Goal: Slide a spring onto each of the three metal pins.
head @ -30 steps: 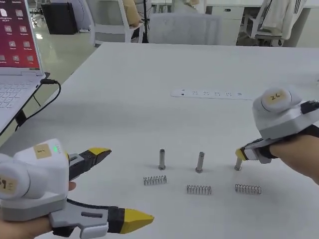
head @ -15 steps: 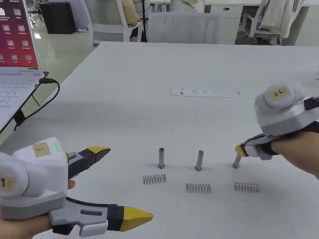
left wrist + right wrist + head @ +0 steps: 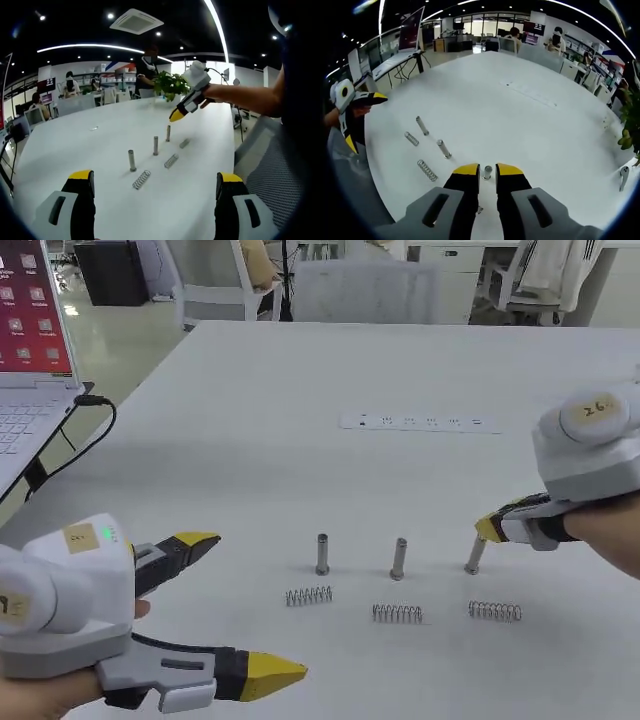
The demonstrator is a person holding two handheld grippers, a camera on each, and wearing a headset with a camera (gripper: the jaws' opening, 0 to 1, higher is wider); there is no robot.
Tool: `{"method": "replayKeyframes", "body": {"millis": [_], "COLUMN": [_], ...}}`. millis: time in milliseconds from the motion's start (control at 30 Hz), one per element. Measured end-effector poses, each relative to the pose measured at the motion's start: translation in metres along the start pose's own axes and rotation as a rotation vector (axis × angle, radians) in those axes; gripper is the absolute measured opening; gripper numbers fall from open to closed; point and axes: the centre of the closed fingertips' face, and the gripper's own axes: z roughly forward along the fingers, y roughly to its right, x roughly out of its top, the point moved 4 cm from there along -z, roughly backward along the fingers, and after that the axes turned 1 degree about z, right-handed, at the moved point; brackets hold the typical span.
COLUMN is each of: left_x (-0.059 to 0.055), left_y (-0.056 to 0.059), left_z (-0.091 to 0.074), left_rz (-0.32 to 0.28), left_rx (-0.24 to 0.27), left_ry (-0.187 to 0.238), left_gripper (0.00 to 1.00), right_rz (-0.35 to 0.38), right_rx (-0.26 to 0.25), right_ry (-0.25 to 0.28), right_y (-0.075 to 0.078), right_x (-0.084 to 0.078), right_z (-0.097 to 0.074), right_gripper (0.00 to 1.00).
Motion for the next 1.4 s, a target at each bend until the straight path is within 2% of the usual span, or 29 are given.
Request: {"method": "replayKeyframes", "body": {"millis": [233,533,967,1067,1167,1200,1233,1400], "left_x": [-0.001,-0.001,-0.001,-0.002,-0.003,-0.003,-0.003,-0.002], "left_y": [0.001,0.0,0.001,0.001,0.001,0.001,0.001,0.002], "left_z": [0.002,0.001,0.001,-0.001,-0.002,-0.002,-0.002,-0.001], "left_rz": [-0.002,-0.002,-0.002,-0.003,-0.005,-0.004,-0.005,-0.004], "left_rx": [-0.004,-0.002,0.0,0.001,0.004,0.004,0.004,0.002], "left_ry": [0.0,0.0,-0.005,-0.008,-0.009,-0.01,-0.01,-0.011], "left_gripper": [0.99,0.99,0.99,0.99,0.99,0.99,0.99,0.99], "right_rz": [-0.022,-0.042,-0.117,-0.179,-0.234,-0.231,-0.255,-0.363], "right_rx": [0.007,0.011,0.107,0.155,0.178,0.176,0.195,0.252], "right_ry": [0.003,-0.025,-0.115,-0.148,-0.172,-0.178,-0.192,-0.236], "right_y": [0.001,0.0,-0.013,-0.019,-0.021,-0.021,-0.02,-0.023], "right_x": [-0.01,-0.028,-0.057,-0.064,-0.07,-0.071,-0.074,-0.077], "right_z": [-0.01,-0.013,-0.003,-0.001,0.003,0.005,0.006,0.01], "right_gripper": [0.1,0.11,0.15,0.15,0.16,0.17,0.17,0.18]}}
